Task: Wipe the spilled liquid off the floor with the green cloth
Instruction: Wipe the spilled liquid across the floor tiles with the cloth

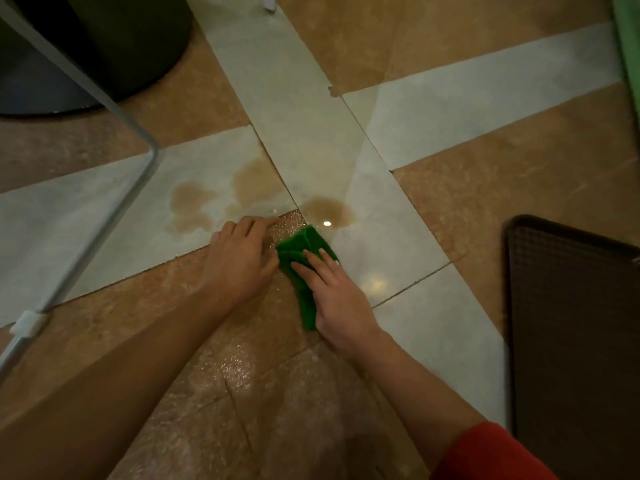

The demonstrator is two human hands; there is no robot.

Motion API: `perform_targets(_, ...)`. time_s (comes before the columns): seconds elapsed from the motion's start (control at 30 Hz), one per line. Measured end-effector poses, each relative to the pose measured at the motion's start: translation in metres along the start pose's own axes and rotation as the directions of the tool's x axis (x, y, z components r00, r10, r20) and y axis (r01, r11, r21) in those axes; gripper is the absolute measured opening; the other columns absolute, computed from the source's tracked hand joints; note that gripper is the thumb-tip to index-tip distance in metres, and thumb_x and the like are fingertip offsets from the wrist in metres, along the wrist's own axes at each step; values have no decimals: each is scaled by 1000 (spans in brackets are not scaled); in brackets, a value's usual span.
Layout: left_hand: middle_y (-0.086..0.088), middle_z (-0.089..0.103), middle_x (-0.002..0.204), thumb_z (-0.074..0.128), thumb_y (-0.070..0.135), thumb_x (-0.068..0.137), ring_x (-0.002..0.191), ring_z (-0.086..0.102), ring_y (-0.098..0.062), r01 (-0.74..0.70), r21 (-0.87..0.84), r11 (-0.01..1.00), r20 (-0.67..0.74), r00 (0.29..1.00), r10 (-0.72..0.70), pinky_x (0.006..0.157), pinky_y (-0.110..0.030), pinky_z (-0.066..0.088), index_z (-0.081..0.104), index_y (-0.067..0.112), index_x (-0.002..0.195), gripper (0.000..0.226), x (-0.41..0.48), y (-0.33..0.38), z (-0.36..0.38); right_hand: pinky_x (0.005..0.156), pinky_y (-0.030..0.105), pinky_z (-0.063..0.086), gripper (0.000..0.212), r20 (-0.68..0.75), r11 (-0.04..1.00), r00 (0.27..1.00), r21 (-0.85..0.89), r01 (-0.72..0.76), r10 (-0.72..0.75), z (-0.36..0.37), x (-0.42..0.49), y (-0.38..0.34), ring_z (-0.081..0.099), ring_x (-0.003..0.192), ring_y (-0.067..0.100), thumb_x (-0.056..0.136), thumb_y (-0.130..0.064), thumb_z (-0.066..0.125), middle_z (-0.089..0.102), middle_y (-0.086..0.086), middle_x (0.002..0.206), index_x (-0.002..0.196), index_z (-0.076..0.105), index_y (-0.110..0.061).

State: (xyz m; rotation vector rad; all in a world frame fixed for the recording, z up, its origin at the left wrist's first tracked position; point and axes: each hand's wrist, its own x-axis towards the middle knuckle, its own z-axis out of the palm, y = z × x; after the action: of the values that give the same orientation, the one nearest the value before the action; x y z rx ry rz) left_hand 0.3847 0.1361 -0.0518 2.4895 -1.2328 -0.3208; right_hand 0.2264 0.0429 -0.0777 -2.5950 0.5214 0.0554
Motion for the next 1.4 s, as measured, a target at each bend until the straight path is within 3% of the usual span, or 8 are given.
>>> perform_targets(0.17,-2,51,126,55,32,86,115,43,-23,10,21,1000,-12,1000,-10,93,-40,24,42,25,134,51,5,2,7,119,34,-1,58,-110,964,957,35,-265,268,-9,12,16,2,146,22,95,-14,41,12,2,158,148,21,-21)
perform_targets(0.4,-2,53,123,57,31,85,113,43,-23,-5,-28,1000,-21,1000,5,91,-39,24,44,24,132,50,18,16,19,115,33,-8,54,-95,986,982,49,-160,164,-5,-29,6,-3,142,13,93,-30,19,23,-1,155,145,31,-23)
perform_targets(0.57,-2,54,121,57,29,85,112,44,-23,-13,-24,1000,-15,1000,13,92,-40,25,43,25,133,51,18,23,25,117,33,-7,58,-133,948,940,95,-303,313,-18,4,31,1,146,21,93,-7,40,15,1,157,147,25,-21)
perform_targets(0.73,-2,53,124,52,33,87,114,43,-22,-72,-23,997,8,997,72,92,-39,25,45,26,132,46,19,29,27,120,40,3,66,-51,979,979,53,-195,197,-25,3,38,2,146,23,89,-3,45,16,2,157,148,22,-21)
perform_targets(0.87,-3,54,122,52,33,86,113,44,-24,-80,-18,997,15,997,81,92,-40,27,46,25,131,46,20,27,25,120,42,4,57,-145,972,963,97,-216,228,-23,-7,47,6,146,24,91,-3,43,21,2,156,145,33,-22)
perform_targets(1.03,-2,53,127,55,32,87,118,42,-23,-82,-13,997,56,995,83,96,-40,25,43,25,133,48,16,27,25,115,38,-8,56,-125,927,924,154,-342,362,-34,35,57,-9,145,31,93,-5,39,7,3,159,146,28,-22)
perform_targets(1.23,-2,55,124,56,29,86,116,43,-23,-95,-24,995,40,995,96,95,-40,27,45,24,132,48,22,33,23,115,35,-9,56,-162,954,952,196,-228,261,-25,9,52,-5,146,28,93,-2,39,15,2,157,144,33,-21)
perform_targets(1.4,-3,59,119,47,37,81,113,48,-25,-91,-18,996,29,995,92,91,-40,30,49,23,129,50,19,27,26,117,39,-7,59,-190,893,876,173,-415,444,-38,33,76,-6,145,30,93,-2,39,10,4,158,148,25,-19)
